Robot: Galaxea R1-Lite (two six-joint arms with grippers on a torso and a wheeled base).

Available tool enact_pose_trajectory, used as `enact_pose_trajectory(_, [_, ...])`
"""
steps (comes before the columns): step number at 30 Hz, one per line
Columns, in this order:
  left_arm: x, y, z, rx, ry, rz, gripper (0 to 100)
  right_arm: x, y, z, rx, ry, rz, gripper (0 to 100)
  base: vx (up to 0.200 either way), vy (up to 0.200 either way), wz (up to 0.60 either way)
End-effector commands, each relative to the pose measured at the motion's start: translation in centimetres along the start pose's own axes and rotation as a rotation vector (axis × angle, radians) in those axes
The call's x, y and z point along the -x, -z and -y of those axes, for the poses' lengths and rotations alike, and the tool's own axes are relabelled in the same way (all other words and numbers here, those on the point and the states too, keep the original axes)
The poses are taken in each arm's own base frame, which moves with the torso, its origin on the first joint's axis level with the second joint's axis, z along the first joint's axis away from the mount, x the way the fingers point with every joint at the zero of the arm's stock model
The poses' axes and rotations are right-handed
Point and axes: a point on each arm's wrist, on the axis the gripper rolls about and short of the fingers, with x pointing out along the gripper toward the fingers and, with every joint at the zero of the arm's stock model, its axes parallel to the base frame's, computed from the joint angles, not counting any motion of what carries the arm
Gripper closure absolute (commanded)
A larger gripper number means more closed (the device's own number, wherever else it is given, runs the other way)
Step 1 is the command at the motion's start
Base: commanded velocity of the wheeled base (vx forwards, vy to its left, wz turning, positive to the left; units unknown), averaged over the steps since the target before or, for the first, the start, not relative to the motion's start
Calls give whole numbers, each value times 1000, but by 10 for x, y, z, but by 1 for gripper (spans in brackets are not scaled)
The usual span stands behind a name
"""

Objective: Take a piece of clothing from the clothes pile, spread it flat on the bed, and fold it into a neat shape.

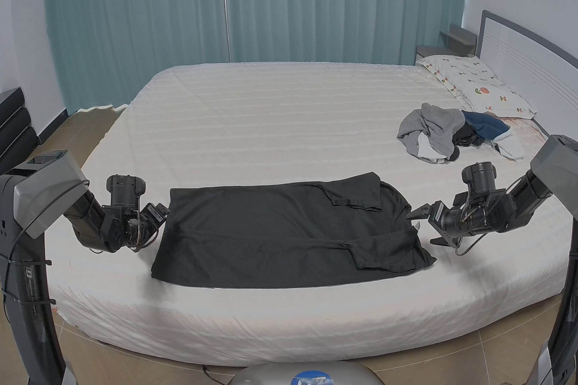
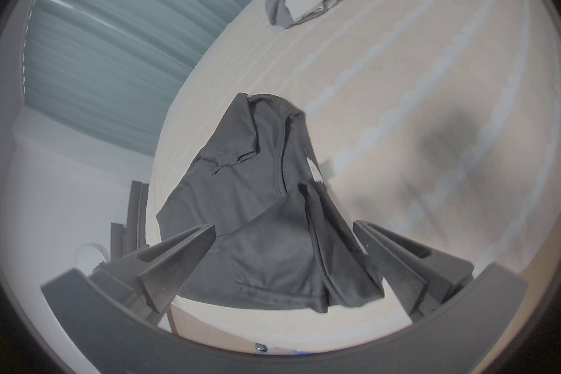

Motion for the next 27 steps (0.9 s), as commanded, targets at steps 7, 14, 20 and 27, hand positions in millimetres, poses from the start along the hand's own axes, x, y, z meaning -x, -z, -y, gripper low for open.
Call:
enact_pose_trajectory(7, [26,-3,6,55,42,-18,0,7,24,31,-183,-184,57,0,0,-143,0])
enact_pose_trajectory(14, [30,3,8,44,48,-38,0,6,34,33,-177,-195,50,0,0,-114,0])
enact_pose_trajectory(20, [33,-2,10,93,63,-20,0,6,37,34,-177,-192,44,0,0,0,0])
enact_pose_trajectory(27, [34,-16,6,157,82,-11,0,6,40,35,-174,-185,36,0,114,0,0])
